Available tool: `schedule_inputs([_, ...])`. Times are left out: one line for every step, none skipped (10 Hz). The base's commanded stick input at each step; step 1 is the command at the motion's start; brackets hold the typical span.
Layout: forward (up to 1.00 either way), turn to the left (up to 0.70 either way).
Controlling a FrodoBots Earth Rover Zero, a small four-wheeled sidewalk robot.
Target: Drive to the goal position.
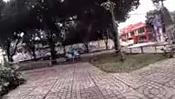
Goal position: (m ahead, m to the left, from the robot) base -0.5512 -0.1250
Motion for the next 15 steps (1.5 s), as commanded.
schedule_inputs([1.00,0.27])
schedule_inputs([1.00,0.20])
schedule_inputs([1.00,0.08])
schedule_inputs([1.00,0.00])
schedule_inputs([1.00,0.00])
schedule_inputs([1.00,0.00])
schedule_inputs([1.00,0.00])
schedule_inputs([1.00,0.00])
schedule_inputs([1.00,0.12])
schedule_inputs([1.00,0.25])
schedule_inputs([1.00,0.00])
schedule_inputs([1.00,0.00])
schedule_inputs([1.00,0.00])
schedule_inputs([1.00,0.00])
schedule_inputs([1.00,0.00])
